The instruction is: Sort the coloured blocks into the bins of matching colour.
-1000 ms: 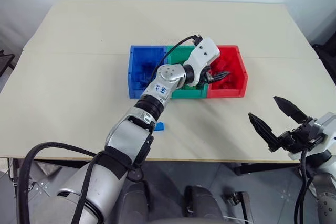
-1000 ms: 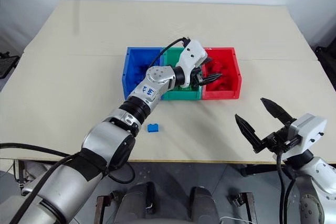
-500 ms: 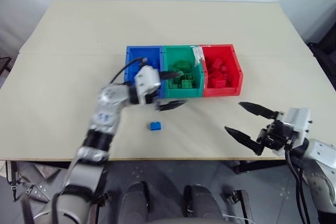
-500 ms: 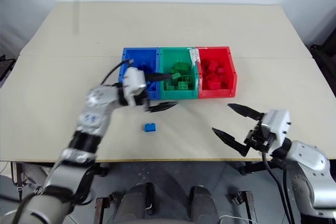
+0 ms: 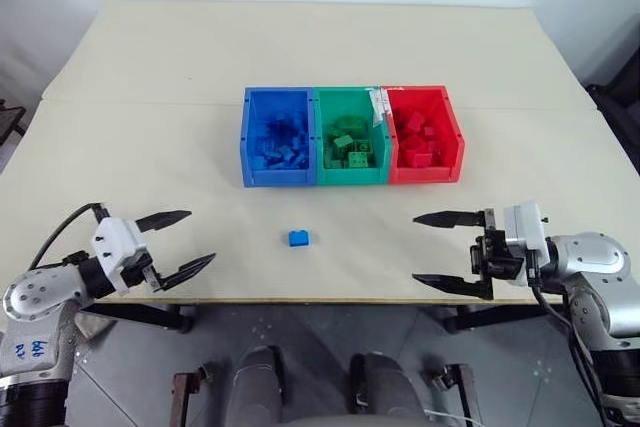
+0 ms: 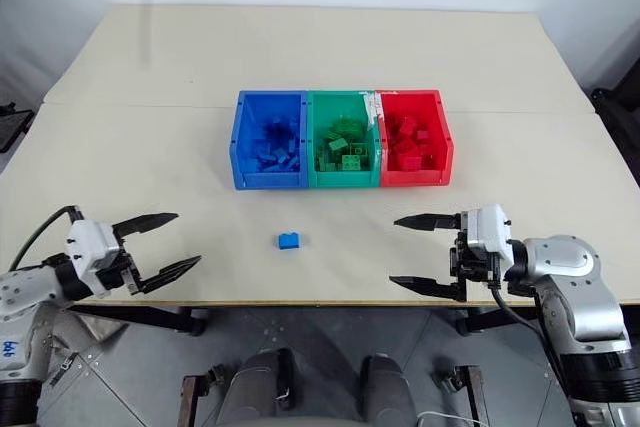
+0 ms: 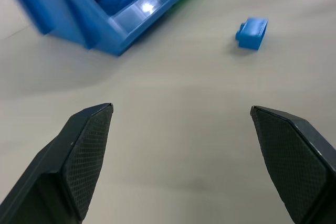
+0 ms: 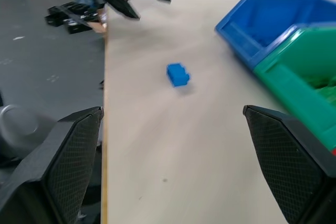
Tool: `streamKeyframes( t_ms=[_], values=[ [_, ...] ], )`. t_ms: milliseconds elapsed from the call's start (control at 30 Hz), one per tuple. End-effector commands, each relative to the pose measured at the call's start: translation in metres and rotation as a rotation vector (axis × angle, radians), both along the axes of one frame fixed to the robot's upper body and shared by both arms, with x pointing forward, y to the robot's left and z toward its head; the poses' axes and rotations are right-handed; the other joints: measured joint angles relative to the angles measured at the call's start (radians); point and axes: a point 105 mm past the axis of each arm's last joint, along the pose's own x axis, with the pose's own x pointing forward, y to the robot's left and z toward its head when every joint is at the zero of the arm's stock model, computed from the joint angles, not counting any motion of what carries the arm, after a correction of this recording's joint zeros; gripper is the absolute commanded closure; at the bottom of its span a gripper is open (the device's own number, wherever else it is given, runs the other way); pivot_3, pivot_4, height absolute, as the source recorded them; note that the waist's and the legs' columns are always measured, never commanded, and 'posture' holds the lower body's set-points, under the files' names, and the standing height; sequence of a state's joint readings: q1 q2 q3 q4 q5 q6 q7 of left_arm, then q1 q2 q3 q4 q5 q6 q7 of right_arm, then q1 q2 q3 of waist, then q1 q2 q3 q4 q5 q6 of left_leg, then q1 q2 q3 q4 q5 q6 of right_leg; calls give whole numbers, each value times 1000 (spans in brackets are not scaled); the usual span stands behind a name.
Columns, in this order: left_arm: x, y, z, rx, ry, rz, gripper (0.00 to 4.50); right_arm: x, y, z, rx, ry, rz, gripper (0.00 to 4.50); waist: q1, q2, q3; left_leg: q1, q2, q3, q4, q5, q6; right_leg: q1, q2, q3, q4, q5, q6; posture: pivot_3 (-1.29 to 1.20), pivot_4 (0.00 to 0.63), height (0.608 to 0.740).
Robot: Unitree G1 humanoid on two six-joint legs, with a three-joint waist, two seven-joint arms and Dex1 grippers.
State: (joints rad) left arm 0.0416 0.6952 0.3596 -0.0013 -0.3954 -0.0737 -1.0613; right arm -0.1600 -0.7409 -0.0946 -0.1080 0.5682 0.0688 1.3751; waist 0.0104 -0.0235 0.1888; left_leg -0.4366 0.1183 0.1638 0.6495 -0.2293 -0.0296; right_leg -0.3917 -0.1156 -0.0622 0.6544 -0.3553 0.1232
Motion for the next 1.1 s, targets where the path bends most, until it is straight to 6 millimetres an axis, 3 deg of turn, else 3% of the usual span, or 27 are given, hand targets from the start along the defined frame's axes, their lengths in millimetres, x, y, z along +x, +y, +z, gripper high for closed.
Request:
streamKeyframes(
  t_ms=[33, 100, 233, 333, 533, 667, 800, 1033, 1100],
  values=[
    [-4, -4, 14, 12, -35, -26, 47, 3, -5, 5, -18, -31, 8, 0, -5, 0, 0, 0, 0, 0, 0, 0, 0, 0, 0, 0, 0, 0, 0, 0, 150, 740],
    [-3, -6, 15, 20, -33, -26, 47, 4, -6, 5, -21, -30, 6, 0, -10, 0, 0, 0, 0, 0, -1, 0, 0, 0, 0, 0, 0, 0, 0, 0, 150, 740],
    [1, -36, 21, 37, -61, -110, 47, 4, -12, 4, -28, -26, -18, 0, -12, 0, 0, 0, 0, 0, -2, 1, -2, -1, 0, 0, 0, 0, 0, 0, 150, 740],
    [10, -71, 11, 86, -1, -186, 47, 0, -21, 1, -48, 3, -49, 0, -6, 0, 0, 0, 0, 0, -1, 2, -3, 0, 0, 0, 0, 0, 0, 0, 150, 740],
    [25, -121, -13, 157, 106, -264, 47, -6, -30, -5, -73, 31, -95, 0, -13, 0, 0, 0, 0, 1, -1, 2, -4, -1, 1, 1, 0, 0, 0, 0, 150, 740],
    [42, -140, -23, 182, 135, -224, 47, -11, -28, -5, -59, 24, -126, 0, -9, 0, 0, 0, 0, 1, 0, 3, -5, -1, 1, 1, 1, 0, 0, 0, 150, 740],
    [46, -142, -25, 209, 165, -225, 896, -17, -25, -6, -43, 27, -150, 0, -11, 0, 0, 1, 0, 0, 0, 3, -6, -1, 1, 1, 1, 0, 0, 0, 150, 740],
    [45, -127, -27, 260, 185, -230, 3172, -21, -27, -8, -39, 30, -185, 0, -11, 0, 0, 2, 0, 0, 0, 3, -5, 0, 1, 1, 2, 0, 0, 0, 150, 740],
    [46, -125, -25, 248, 175, -232, 3572, -20, -27, -7, -37, 27, -191, 0, -11, 0, 0, 3, 0, 0, 0, 3, -5, 1, 1, 1, 2, 0, 0, 0, 150, 740]
  ],
)
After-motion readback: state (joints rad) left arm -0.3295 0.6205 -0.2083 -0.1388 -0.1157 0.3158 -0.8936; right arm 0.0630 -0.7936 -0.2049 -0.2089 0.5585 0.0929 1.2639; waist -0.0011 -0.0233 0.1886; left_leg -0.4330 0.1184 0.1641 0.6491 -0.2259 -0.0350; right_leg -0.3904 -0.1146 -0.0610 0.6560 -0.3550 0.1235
